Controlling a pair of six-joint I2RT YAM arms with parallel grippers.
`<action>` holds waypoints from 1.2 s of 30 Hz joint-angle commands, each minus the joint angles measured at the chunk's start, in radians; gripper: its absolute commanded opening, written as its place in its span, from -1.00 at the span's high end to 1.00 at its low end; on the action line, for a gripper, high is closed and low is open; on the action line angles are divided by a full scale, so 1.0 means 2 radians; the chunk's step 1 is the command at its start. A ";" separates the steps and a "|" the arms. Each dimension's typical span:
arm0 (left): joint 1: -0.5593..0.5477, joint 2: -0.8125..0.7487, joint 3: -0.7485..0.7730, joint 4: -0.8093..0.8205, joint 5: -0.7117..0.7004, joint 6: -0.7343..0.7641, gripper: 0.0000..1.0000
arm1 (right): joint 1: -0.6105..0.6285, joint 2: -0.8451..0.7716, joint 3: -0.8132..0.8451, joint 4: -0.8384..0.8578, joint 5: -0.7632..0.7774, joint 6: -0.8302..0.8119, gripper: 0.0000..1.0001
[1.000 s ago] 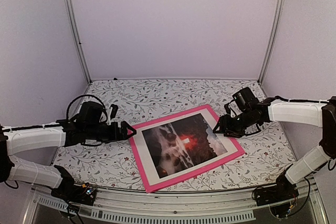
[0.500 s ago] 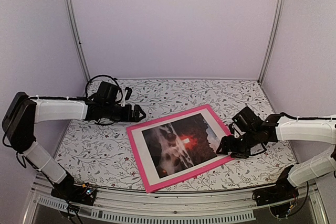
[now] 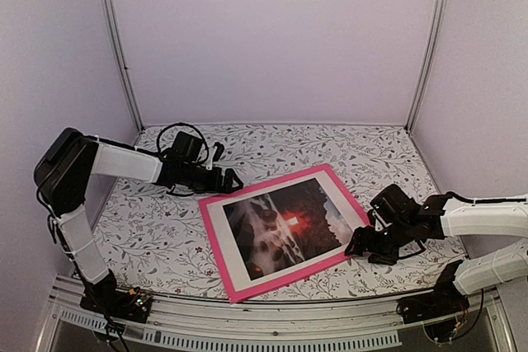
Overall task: Put the photo into the frame
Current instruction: Rotate the photo frame at the center of the board.
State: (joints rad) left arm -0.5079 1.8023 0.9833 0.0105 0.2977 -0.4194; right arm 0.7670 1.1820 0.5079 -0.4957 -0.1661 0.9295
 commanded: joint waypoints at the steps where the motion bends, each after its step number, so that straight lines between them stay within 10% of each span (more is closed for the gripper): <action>1: 0.002 0.030 0.011 0.033 0.041 0.002 -0.98 | 0.005 0.017 0.004 0.036 0.003 0.009 -0.60; 36: -0.092 -0.114 -0.188 0.015 0.060 -0.024 -0.57 | -0.129 0.414 0.389 0.063 -0.016 -0.193 -0.62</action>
State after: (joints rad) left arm -0.6193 1.5841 0.6125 0.0967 0.3244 -0.4595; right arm 0.5072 1.9324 1.2255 -0.4179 -0.0925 0.6125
